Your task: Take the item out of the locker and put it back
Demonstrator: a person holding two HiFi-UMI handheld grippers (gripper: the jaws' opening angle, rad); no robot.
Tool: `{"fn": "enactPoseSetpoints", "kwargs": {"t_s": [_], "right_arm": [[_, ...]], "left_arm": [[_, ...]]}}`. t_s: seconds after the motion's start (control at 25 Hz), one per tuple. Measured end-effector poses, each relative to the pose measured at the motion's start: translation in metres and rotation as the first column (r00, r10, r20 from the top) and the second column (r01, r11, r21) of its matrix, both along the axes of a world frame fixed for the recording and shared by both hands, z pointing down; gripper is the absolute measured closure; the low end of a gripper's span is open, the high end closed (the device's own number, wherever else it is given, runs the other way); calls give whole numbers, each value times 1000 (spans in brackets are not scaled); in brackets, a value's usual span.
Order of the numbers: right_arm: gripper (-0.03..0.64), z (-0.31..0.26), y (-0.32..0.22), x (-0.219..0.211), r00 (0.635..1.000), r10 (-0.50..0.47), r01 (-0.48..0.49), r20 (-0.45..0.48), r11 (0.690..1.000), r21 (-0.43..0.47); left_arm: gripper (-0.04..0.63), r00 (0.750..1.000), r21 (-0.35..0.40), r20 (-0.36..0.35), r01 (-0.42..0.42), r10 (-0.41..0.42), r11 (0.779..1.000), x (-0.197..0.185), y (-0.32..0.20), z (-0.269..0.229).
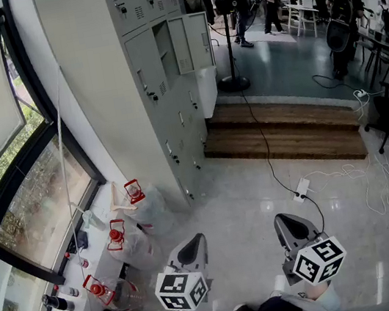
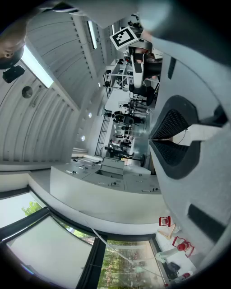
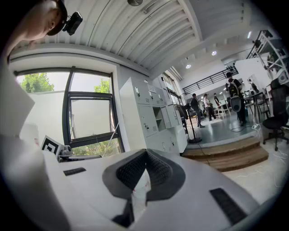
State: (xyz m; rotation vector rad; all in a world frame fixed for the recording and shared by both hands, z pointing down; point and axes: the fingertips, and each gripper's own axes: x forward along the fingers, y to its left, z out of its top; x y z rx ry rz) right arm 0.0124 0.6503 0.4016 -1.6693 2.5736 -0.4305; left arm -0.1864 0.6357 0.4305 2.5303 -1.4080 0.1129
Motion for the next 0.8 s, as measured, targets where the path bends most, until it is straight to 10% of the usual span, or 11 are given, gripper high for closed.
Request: {"fn": "enactPoseSetpoints", "kwargs": {"t_s": [0.56,0.8], "right_arm": [[617,13,-7,-7,999,38,-38,26,999,-32],[331,23,-3,-13,994,70,-66,84,997,-47]], "left_arm": [[581,1000,-8,12,-19,19,1000,-5,-3,5],[581,999,-25,23,-38,39,999,-11,6,15]]}}
